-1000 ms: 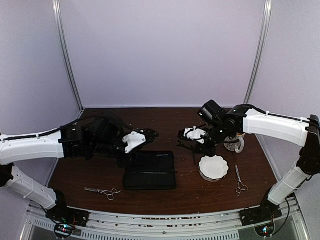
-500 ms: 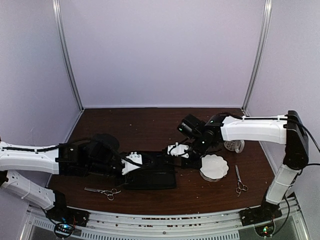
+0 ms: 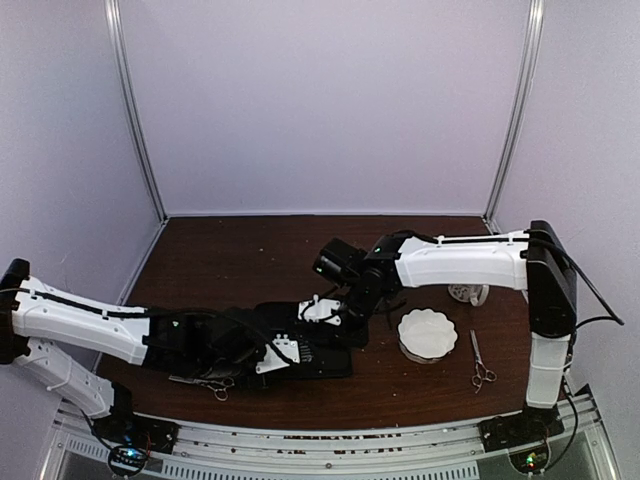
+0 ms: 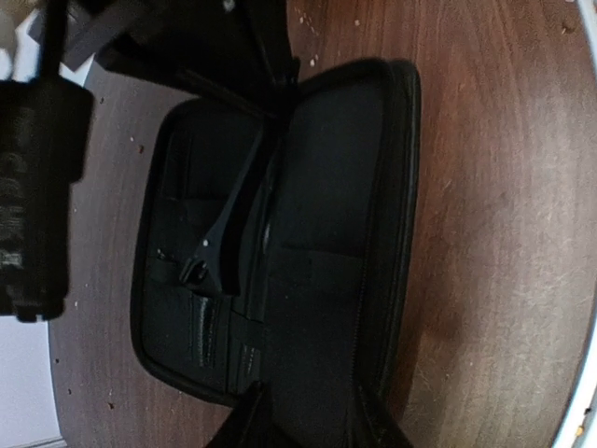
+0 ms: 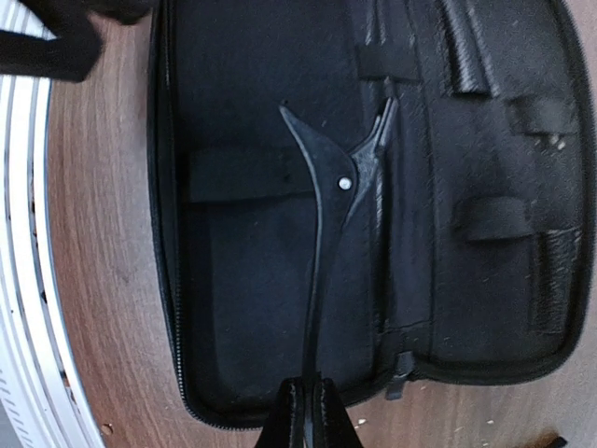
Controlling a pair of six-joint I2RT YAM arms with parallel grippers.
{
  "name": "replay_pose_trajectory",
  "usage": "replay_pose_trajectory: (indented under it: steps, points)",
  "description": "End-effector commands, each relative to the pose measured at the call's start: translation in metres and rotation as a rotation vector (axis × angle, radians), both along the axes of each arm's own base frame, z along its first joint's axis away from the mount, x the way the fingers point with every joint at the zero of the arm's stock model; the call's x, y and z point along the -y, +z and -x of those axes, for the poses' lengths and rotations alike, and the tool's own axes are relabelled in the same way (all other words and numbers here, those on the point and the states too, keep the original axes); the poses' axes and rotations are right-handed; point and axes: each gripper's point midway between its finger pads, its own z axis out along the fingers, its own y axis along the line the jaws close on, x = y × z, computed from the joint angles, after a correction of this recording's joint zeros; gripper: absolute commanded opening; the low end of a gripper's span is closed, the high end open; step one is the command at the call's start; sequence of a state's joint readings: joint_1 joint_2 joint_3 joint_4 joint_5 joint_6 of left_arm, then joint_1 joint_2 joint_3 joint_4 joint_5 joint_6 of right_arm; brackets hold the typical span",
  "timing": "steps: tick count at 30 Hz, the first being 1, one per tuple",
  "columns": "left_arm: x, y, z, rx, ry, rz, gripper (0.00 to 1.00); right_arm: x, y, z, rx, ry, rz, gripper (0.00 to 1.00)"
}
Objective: Sort the hair-cutting tools
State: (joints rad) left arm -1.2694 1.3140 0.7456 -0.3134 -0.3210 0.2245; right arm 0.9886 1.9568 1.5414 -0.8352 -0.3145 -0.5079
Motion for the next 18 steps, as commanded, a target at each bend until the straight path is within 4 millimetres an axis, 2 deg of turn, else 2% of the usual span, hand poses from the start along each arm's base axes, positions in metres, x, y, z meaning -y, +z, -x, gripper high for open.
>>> replay_pose_trajectory:
  steps: [1, 4, 9, 13, 18]
  points:
    - [0.006, -0.007, -0.018, 0.091, 0.092, -0.023, 0.33, 0.010, -0.005, 0.015, -0.062, 0.006, 0.021, 0.00]
    - [0.013, -0.011, -0.013, 0.053, 0.078, 0.010, 0.36, 0.017, -0.008, 0.025, -0.089, 0.039, 0.031, 0.00]
    - [0.011, -0.014, -0.007, 0.039, 0.057, 0.036, 0.36, 0.029, -0.024, 0.029, -0.104, 0.054, 0.089, 0.00]
    - [0.014, -0.013, -0.001, 0.011, 0.038, 0.073, 0.35, 0.030, -0.025, 0.030, -0.107, 0.055, 0.094, 0.00]
    - [0.018, -0.025, 0.003, -0.023, 0.025, 0.064, 0.33, 0.027, -0.034, 0.033, -0.143, 0.051, 0.100, 0.00]
